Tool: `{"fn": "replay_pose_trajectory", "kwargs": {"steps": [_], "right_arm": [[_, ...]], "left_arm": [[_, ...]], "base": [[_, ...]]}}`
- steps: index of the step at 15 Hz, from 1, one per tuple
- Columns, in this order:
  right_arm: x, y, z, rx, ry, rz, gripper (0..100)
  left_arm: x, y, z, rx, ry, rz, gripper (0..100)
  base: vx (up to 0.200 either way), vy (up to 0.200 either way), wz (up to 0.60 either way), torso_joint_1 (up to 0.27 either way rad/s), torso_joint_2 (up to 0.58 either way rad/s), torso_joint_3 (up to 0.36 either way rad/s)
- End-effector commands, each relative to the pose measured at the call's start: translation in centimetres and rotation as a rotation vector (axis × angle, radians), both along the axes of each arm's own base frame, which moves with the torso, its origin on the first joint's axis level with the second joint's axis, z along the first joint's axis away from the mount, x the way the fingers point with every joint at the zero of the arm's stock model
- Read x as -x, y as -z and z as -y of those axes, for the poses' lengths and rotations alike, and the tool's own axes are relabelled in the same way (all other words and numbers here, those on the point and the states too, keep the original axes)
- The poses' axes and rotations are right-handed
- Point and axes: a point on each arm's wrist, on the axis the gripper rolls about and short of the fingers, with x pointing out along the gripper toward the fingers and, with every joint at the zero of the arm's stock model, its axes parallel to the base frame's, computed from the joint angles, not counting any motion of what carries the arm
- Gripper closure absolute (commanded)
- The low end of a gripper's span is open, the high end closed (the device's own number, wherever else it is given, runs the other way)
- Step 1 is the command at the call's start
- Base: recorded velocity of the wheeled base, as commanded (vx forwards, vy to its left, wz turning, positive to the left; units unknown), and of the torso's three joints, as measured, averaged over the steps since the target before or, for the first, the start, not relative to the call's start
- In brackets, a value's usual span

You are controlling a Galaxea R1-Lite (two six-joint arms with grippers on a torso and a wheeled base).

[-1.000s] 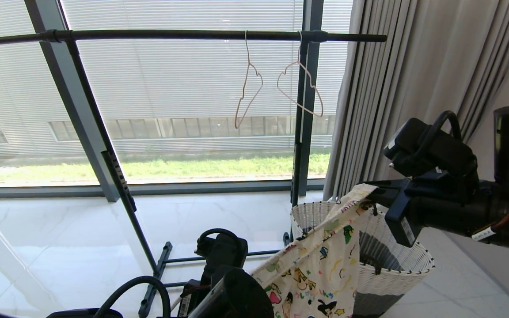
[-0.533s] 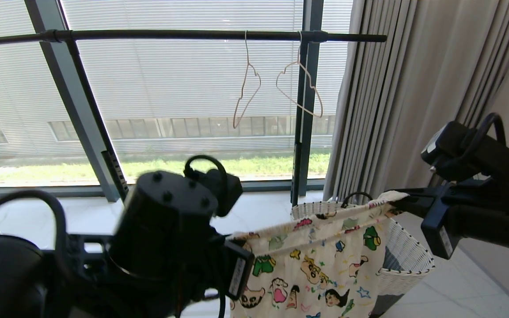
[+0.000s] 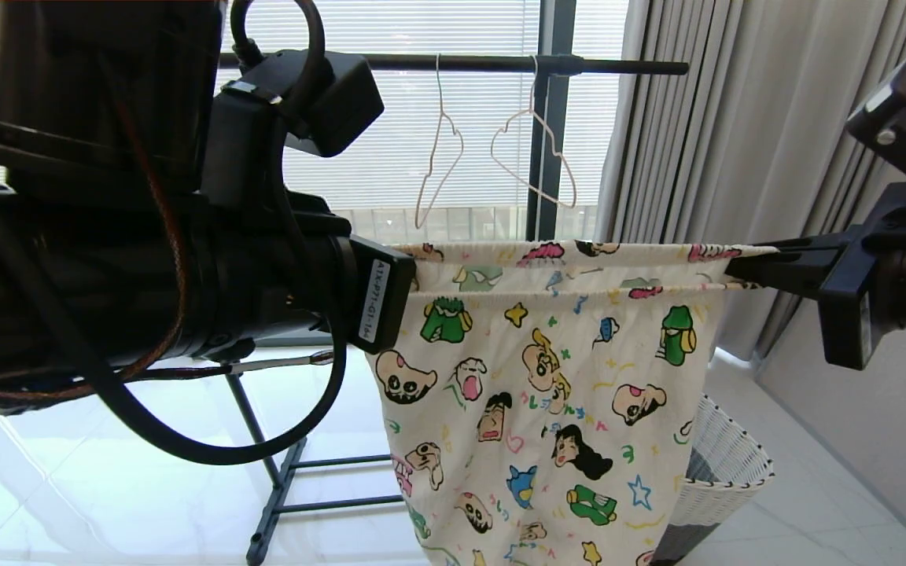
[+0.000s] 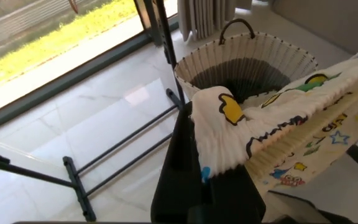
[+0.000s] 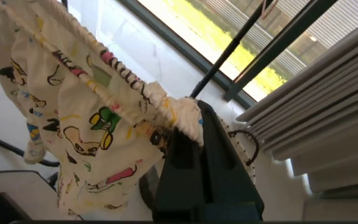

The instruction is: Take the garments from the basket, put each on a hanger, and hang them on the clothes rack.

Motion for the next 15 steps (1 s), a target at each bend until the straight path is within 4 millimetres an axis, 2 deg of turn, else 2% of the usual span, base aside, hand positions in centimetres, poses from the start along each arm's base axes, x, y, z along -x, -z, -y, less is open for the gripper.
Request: {"fn": "replay_pose_trajectory", "kwargs": {"steps": [1,3,5,8,12,15], "right_arm": [[0.6,-0.3,0.5,-0.003,0.000,0.005,100],[2.3,-0.3,1.5,0.028,-0.032,-0.025,100],[4.7,-0.4,2.2,0.049,-0.110,-0.046,100],[7.0,0.1,1.6,0.096,-0.262,-0.074,100],[7.0,0.6,-0.2,0.130,-0.323,-0.094,100],[6.6,0.6,0.1,0.121,-0.282,-0.101,100]], "left_arm": [[0.2,0.0,-0.3,-0.056,0.029,0.034,100],[0.0,-0.3,0.1,-0.046,0.054,0.067,100],[-0.7,-1.5,0.9,0.008,0.094,0.132,100],[-1.2,-3.6,1.7,0.067,0.198,0.191,100],[-1.2,-4.0,1.7,0.072,0.203,0.203,100],[-0.8,-3.6,1.2,0.097,0.177,0.164,100]], "base": [[0.000,0.000,0.00,0.000,0.00,0.000],[0.000,0.000,0.00,0.000,0.00,0.000],[0.000,0.000,0.00,0.000,0.00,0.000],[0.000,0.000,0.00,0.000,0.00,0.000],[0.000,0.000,0.00,0.000,0.00,0.000],[0.000,0.000,0.00,0.000,0.00,0.000]]}}
